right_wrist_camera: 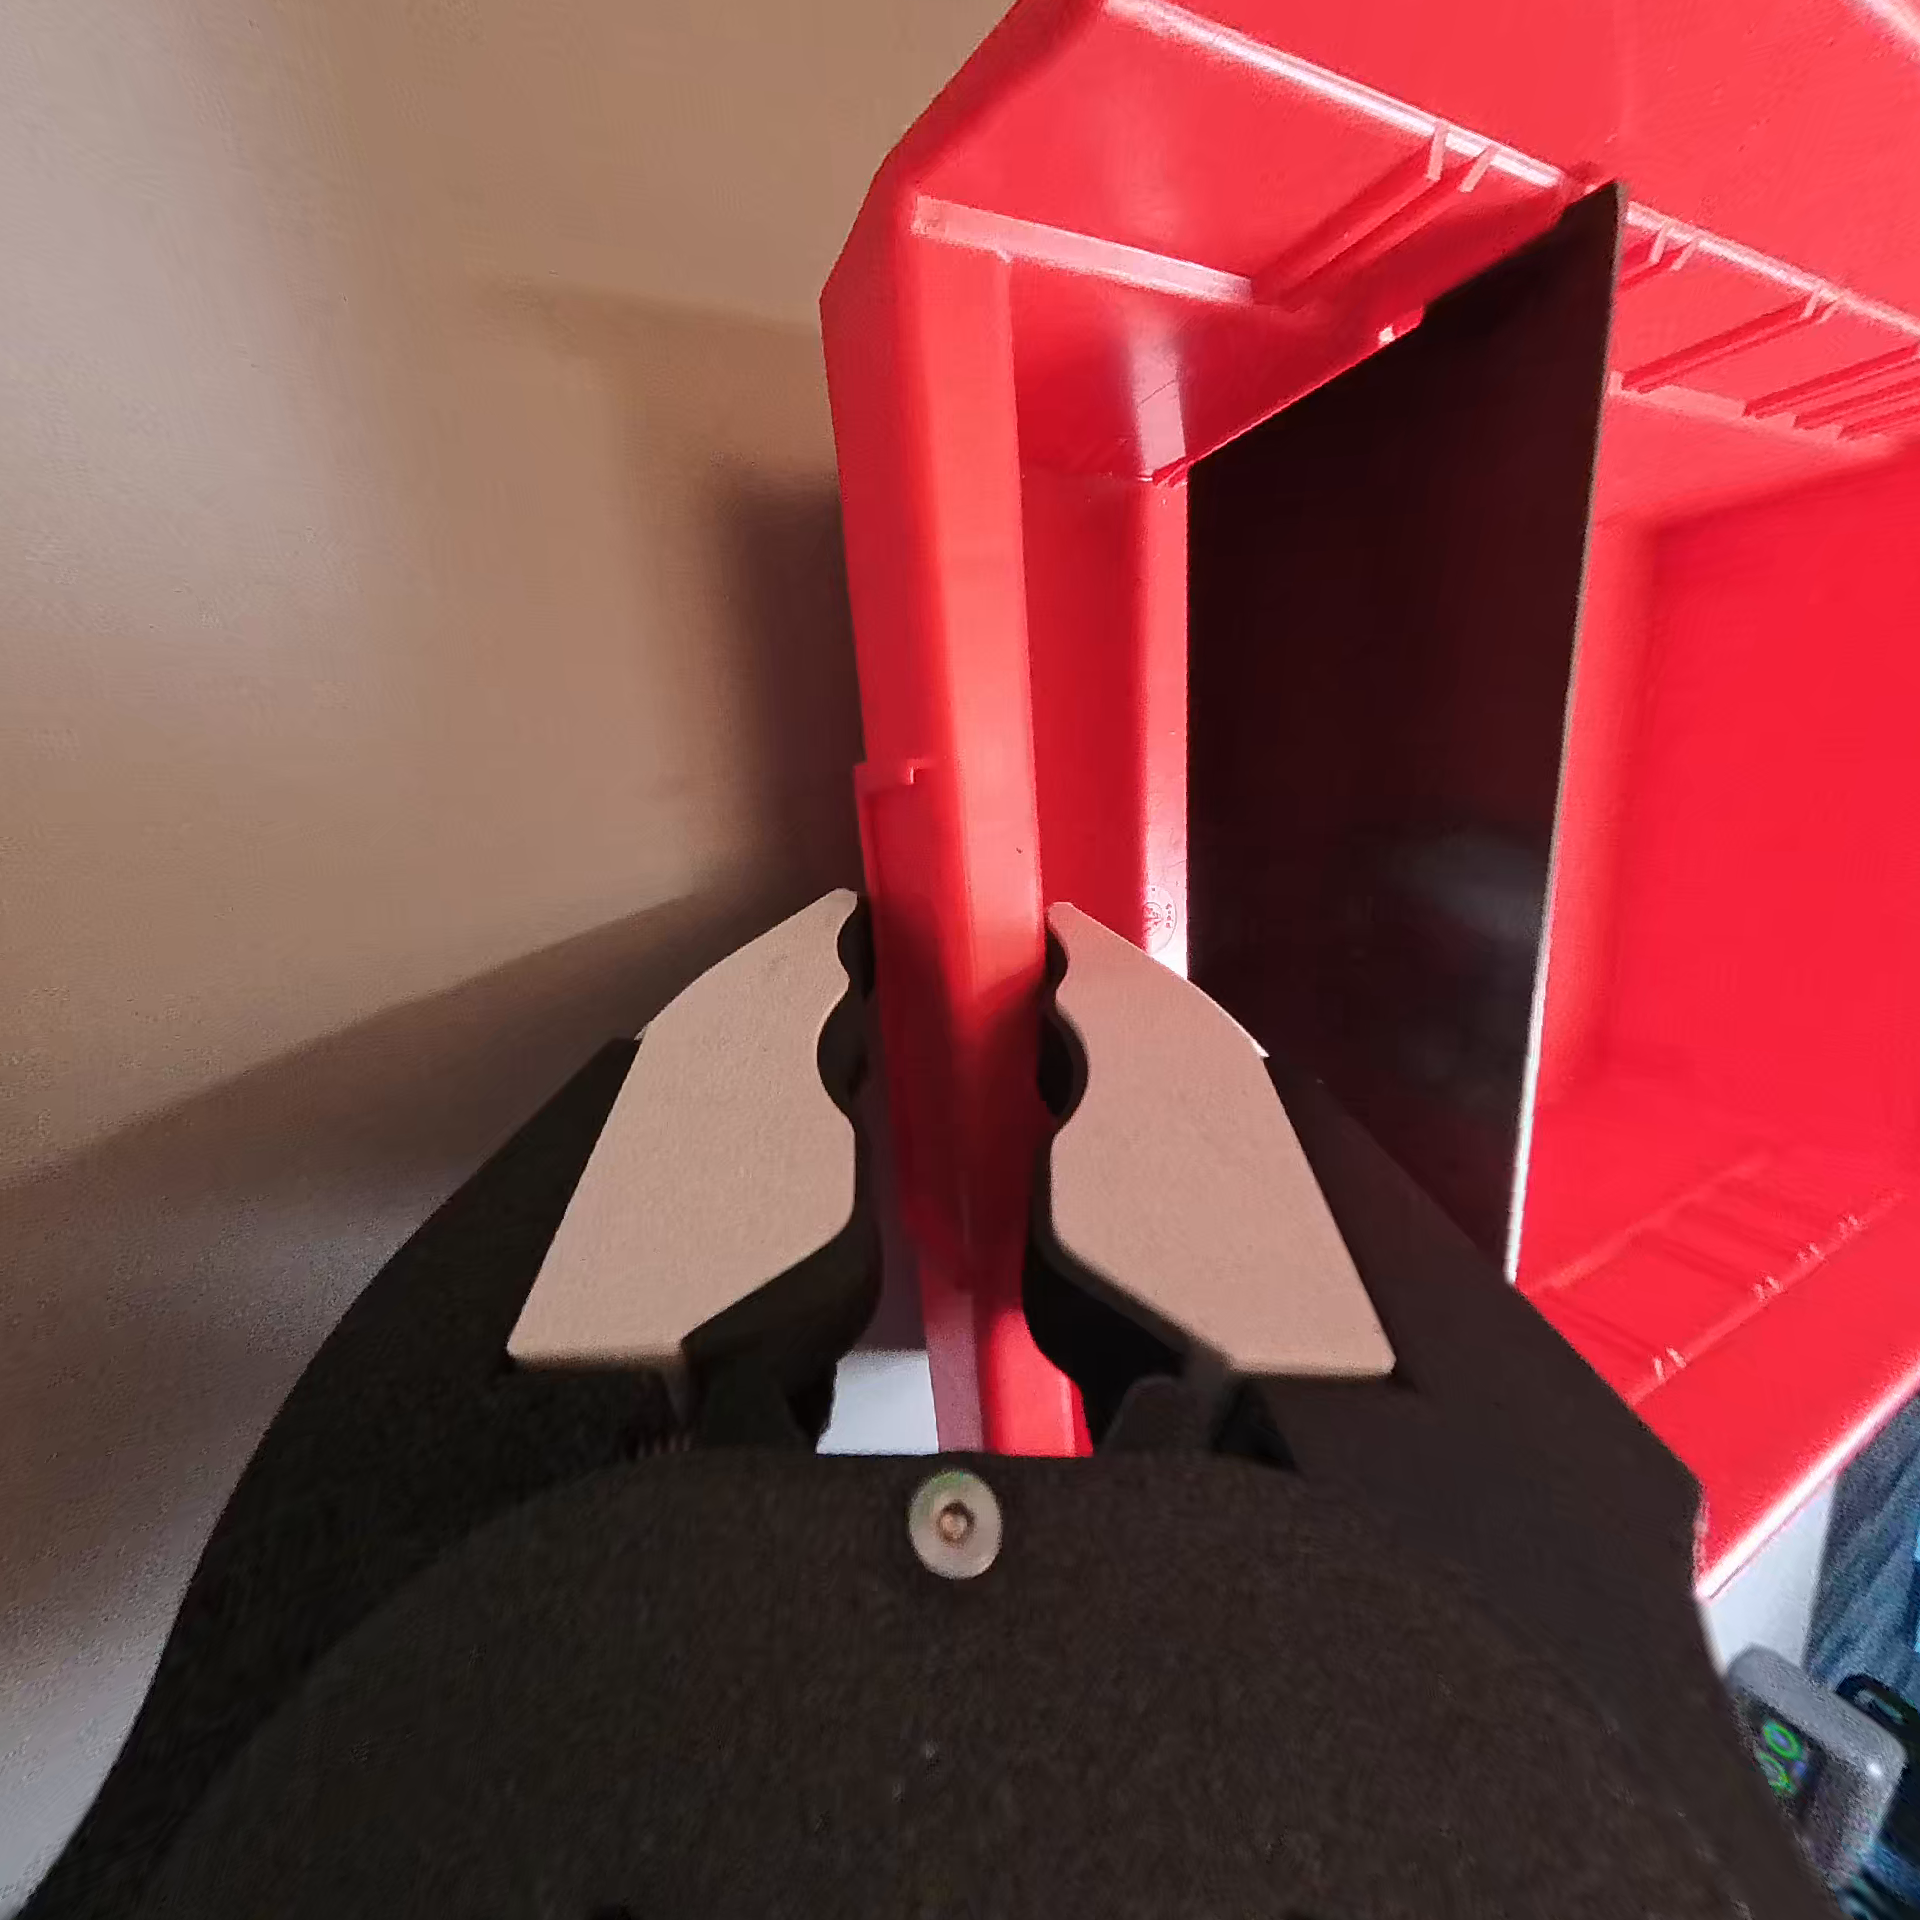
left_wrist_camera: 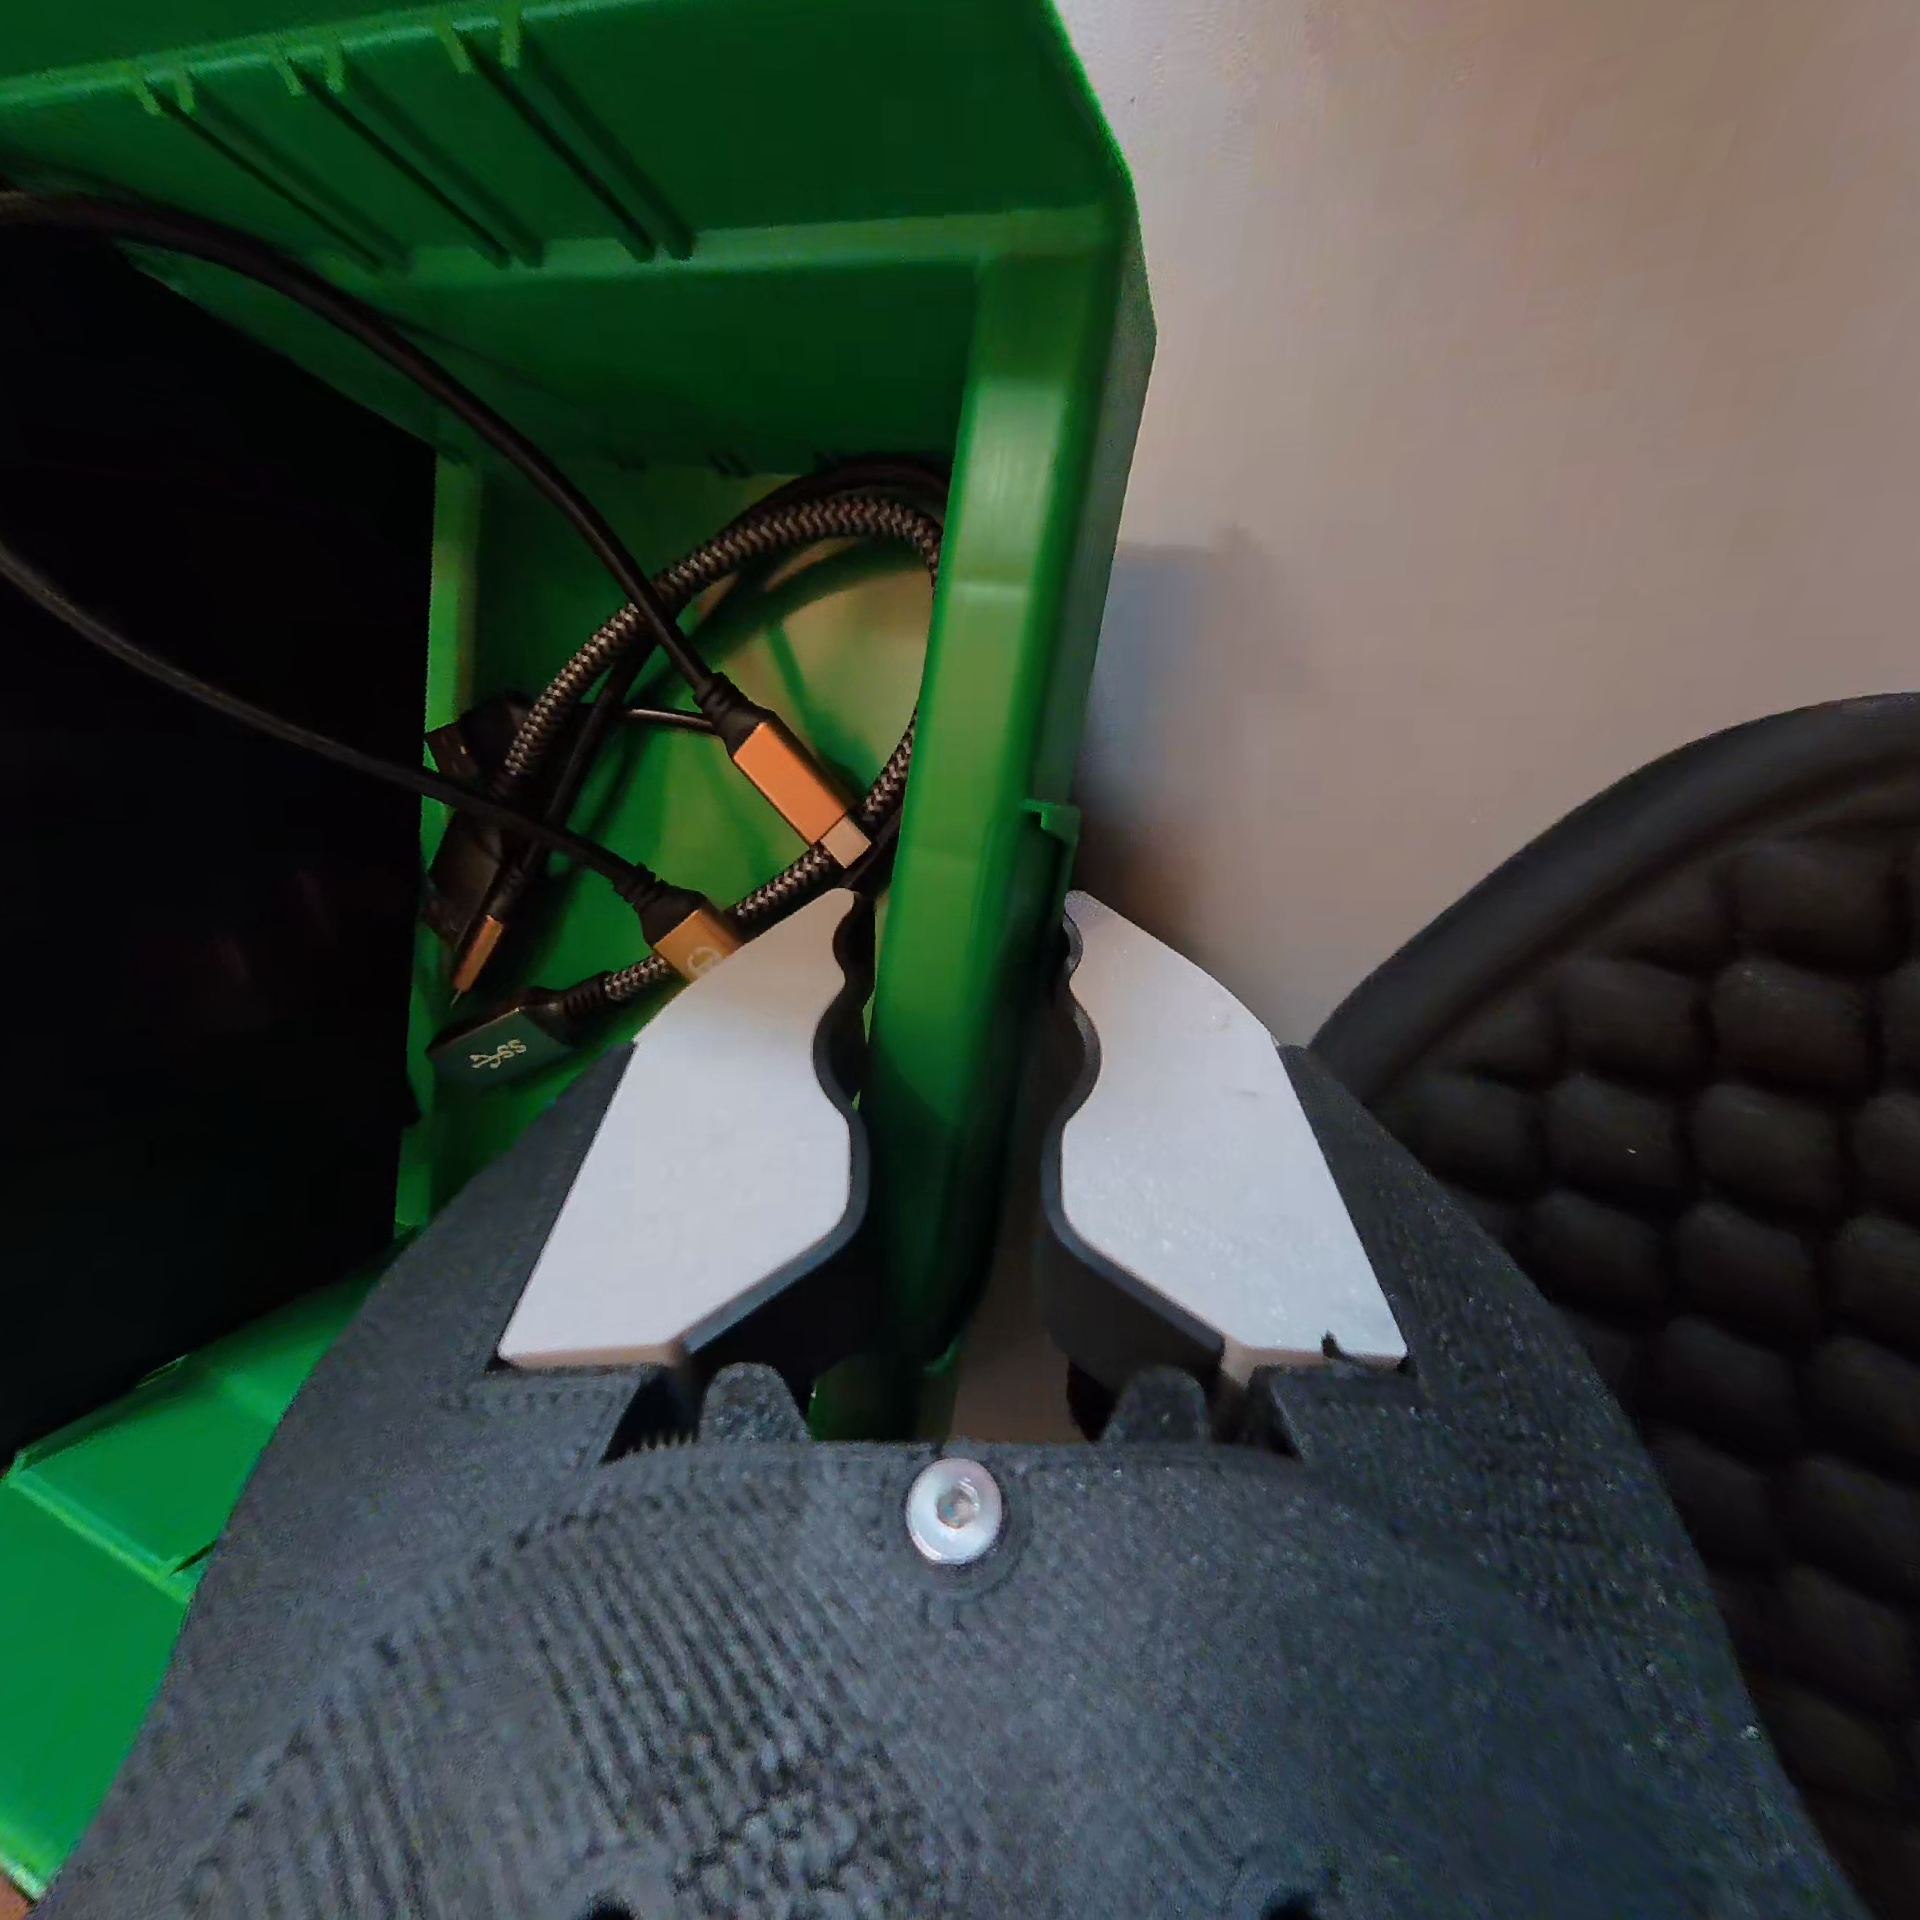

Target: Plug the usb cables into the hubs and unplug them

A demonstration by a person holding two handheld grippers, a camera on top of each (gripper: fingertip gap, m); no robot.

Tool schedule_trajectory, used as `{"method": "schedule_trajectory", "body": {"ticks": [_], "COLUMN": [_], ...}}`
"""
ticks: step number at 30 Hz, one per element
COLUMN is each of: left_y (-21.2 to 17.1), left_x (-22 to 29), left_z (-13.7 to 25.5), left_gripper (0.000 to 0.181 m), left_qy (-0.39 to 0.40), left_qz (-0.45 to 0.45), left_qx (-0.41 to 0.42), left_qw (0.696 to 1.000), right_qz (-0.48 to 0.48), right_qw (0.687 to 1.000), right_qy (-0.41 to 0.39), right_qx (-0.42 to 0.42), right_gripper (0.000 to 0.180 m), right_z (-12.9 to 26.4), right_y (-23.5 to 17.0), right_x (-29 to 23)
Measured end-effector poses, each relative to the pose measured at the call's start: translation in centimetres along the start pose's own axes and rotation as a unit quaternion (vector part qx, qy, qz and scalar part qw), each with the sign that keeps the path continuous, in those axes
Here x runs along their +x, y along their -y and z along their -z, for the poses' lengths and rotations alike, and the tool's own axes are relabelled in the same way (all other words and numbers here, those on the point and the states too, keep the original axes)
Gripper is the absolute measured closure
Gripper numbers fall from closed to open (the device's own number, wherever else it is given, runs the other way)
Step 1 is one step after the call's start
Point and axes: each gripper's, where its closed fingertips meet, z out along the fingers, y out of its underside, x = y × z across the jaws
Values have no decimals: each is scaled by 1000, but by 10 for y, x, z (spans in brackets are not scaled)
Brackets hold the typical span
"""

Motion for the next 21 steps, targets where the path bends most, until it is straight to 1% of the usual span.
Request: {"method": "schedule_trajectory", "body": {"ticks": [4,9,14,21], "left_y": [1,1,1,2], "left_x": [-9,-23,-38,-52], "left_z": [-4,-9,-14,-19], "left_gripper": [148,148,148,148], "left_qy": [1,7,11,17], "left_qz": [1,-1,4,7], "left_qx": [1,5,6,6], "left_qw": [1000,1000,1000,1000], "right_qz": [17,28,14,-8], "right_qw": [1000,999,999,999], "right_qy": [7,6,0,-12], "right_qx": [-10,-18,-33,-44], "right_gripper": [150,150,149,149], "right_z": [5,7,7,4], "right_y": [-37,-69,-91,-109], "right_x": [17,38,56,73]}}
